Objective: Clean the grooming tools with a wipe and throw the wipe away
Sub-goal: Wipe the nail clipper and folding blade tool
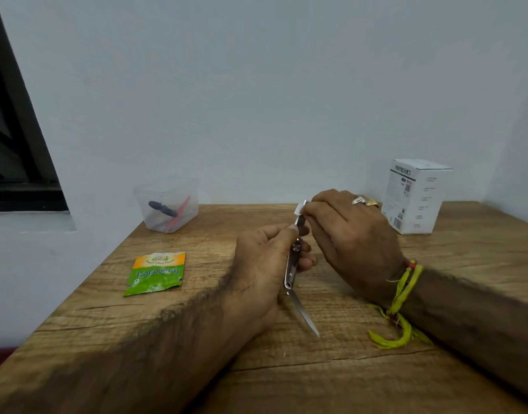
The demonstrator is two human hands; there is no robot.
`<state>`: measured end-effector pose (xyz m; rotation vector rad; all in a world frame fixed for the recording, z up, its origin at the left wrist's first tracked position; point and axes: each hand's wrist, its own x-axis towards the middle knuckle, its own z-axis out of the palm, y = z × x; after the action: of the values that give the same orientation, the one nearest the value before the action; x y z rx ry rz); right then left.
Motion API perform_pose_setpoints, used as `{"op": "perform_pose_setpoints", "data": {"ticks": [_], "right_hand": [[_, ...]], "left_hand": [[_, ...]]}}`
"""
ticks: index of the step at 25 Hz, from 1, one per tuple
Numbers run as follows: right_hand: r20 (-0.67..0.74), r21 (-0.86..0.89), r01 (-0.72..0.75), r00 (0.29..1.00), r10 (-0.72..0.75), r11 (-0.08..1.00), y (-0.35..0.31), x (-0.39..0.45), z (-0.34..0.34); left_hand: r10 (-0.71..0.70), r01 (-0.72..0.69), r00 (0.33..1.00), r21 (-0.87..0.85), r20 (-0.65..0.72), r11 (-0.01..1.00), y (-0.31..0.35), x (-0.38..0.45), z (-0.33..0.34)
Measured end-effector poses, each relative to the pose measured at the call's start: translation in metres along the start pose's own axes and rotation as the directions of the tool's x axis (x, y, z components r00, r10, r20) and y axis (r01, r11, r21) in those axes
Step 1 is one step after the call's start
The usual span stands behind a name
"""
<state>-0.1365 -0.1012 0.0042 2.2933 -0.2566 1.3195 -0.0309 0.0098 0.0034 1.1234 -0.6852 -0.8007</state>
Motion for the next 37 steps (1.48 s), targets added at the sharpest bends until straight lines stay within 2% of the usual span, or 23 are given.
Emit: {"op": "perform_pose_setpoints", "data": {"ticks": [8, 13, 23, 37], "right_hand": [[-0.076, 0.096, -0.094, 0.992, 0.101, 0.991, 0.0017, -0.0009, 0.0022], [-0.137, 0.144, -0.099, 0.983, 0.119, 0.985, 0.0020, -0.0001, 0.0055], [-0.109, 0.197, -0.149, 0.979, 0.173, 0.969, 0.0058, -0.0008, 0.0055], [-0.095, 0.177, -0.113, 0.987, 0.131, 0.978, 0.0061, -0.0024, 0.0090]], "left_hand": [[-0.021, 0.026, 0.996, -0.057, 0.085, 0.998, 0.0013, 0.0024, -0.0035], [-0.005, 0.009, 0.997, -0.049, 0.079, 0.999, 0.0015, 0.0029, -0.0035], [0.008, -0.008, 0.998, -0.006, 0.060, 1.000, -0.0002, 0.0031, -0.0023], [-0.015, 0.017, 0.998, -0.027, 0.062, 0.999, 0.0007, 0.0052, -0.0053]]}}
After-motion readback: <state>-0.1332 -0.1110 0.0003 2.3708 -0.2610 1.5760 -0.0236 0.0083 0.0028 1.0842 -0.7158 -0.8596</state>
